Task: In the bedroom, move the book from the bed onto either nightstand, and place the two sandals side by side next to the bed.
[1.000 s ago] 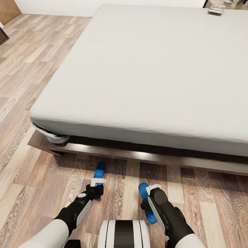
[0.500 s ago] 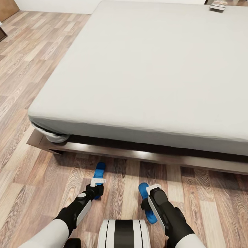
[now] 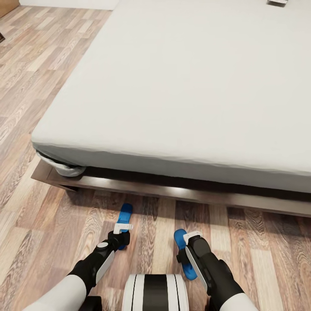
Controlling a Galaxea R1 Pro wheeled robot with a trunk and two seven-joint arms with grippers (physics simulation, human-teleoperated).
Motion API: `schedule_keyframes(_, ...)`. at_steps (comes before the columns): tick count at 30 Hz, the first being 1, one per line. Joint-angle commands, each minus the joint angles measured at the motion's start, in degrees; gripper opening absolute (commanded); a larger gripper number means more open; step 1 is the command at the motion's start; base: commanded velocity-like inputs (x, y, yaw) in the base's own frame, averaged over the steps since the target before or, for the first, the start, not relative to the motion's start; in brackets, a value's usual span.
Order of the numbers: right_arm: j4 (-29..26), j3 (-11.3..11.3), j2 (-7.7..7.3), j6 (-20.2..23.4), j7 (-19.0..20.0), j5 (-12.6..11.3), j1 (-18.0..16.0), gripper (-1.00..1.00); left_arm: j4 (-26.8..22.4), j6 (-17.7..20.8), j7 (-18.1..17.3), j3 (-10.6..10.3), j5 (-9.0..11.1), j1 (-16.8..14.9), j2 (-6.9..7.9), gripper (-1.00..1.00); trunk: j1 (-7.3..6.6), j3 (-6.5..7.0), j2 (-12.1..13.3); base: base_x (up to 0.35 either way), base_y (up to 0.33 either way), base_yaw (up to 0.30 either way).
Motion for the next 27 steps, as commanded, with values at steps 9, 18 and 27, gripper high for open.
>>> schedule_keyframes(9,0.0,0.1,0.01,0.3,-0.1,0.1,0.0,-1.0,-0.1,0.3,-0.1,-0.2,0.5,0.0,0.03,-1.0,0.01,-0.26,0.0,0.0,0.0,0.0)
schedule_keyframes(18,0.0,0.1,0.01,0.3,-0.1,0.1,0.0,-1.0,-0.1,0.3,-0.1,-0.2,0.5,0.0,0.03,-1.0,0.09,-0.92,-0.1,0.0,0.0,0.0)
schedule_keyframes(27,0.0,0.1,0.01,0.3,-0.1,0.1,0.0,-1.0,-0.6,-0.6,-0.2,-0.2,0.5,0.0,0.03,1.0,0.09,-0.92,-0.1,0.0,0.0,0.0)
